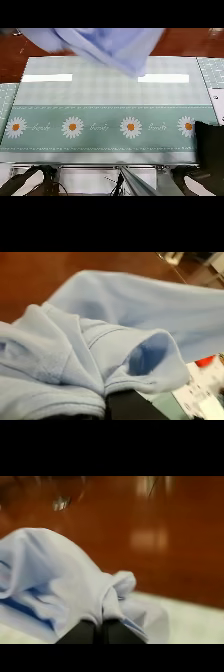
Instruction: Fold the shirts.
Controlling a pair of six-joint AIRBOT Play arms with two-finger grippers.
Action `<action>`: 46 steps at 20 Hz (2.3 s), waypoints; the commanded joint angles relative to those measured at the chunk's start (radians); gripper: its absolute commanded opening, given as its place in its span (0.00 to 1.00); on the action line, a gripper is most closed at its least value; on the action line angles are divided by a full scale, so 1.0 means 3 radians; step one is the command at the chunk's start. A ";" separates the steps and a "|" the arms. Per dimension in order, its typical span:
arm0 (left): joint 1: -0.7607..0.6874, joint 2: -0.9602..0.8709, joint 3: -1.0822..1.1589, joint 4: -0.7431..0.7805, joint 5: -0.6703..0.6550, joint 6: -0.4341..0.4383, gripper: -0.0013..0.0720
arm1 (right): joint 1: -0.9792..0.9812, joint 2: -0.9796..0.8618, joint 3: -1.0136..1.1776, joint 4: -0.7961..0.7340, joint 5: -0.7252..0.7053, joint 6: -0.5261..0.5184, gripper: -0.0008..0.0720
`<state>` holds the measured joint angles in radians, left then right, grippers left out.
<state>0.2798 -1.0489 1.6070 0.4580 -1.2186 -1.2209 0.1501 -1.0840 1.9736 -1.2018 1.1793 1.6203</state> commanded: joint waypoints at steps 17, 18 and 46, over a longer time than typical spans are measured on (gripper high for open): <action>-0.1287 0.1728 -0.2537 0.2431 -0.0701 -0.0708 0.05 | -0.0045 0.1680 -0.2644 -0.1294 0.0525 0.0544 0.04; -0.1287 0.1690 -0.2874 0.2333 -0.0528 -0.0749 0.05 | -0.0045 0.1554 -0.2817 -0.1339 0.0347 0.0573 0.05; 0.0086 0.0003 -0.3960 0.0381 -0.0058 0.0473 0.97 | -0.2106 0.0940 -0.4897 0.0596 0.0094 -0.0566 0.86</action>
<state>0.3618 -1.0584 0.5484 0.7094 -1.2949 -1.1835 -0.4839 -0.8860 0.6827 -1.1561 1.2457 1.5188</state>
